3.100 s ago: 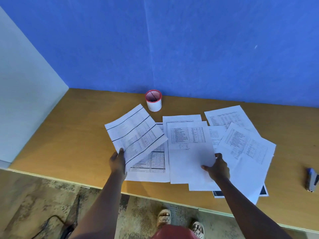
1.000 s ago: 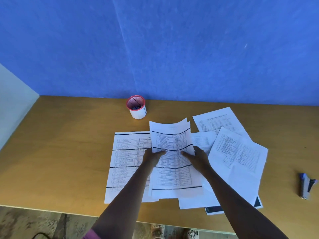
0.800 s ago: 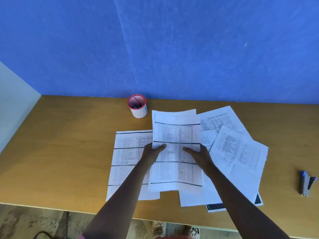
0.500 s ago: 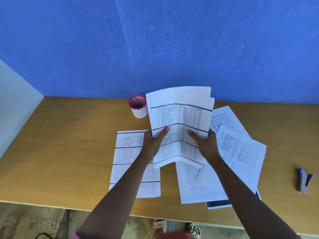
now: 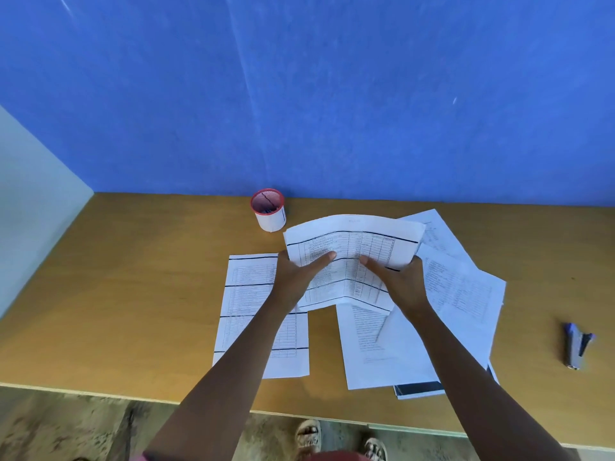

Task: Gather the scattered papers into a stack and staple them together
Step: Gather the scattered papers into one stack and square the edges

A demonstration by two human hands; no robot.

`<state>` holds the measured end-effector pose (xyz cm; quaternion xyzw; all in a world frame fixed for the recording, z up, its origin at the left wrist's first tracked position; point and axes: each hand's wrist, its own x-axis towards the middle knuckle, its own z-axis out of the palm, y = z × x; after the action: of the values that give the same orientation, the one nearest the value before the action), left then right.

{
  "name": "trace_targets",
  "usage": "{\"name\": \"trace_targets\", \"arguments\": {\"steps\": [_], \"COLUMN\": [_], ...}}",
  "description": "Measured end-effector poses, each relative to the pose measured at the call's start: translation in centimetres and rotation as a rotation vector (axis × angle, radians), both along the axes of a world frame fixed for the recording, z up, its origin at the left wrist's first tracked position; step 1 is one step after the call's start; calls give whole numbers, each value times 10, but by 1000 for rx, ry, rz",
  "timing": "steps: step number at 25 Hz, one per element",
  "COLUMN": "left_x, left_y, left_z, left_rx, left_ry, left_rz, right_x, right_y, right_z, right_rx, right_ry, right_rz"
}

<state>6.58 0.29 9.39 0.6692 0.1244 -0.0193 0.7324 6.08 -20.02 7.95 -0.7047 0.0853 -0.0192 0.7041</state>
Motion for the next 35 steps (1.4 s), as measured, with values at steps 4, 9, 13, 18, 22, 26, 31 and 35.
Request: {"name": "trace_targets", "arguments": {"steps": [4, 9, 13, 18, 22, 26, 31, 35], "left_x": [-9, -17, -21, -26, -31, -21, -16, -15], "left_y": [-3, -9, -10, -16, -21, -21, -18, -6], "left_z": [-1, -4, -12, -21, -25, -21, -17, -18], "left_rx": [20, 7, 7, 1, 38, 82, -19, -72], "left_ry": [33, 66, 60, 70, 59, 15, 61, 72], "left_rz": [41, 54, 61, 42, 17, -38, 138, 212], "right_x": [-6, -16, -19, -22, -25, -20, -28, -59], "right_y": [-4, -7, -6, -4, -8, -22, -83, -122], "right_z": [-7, -20, -28, -32, -30, -19, -63, -87], "right_rx": [-7, -27, -67, -64, -55, -40, -333, -624], "right_ry": [47, 70, 130, 146, 131, 111, 421, 786], "right_rz": [26, 23, 26, -18, -28, 2, -330, -570]}}
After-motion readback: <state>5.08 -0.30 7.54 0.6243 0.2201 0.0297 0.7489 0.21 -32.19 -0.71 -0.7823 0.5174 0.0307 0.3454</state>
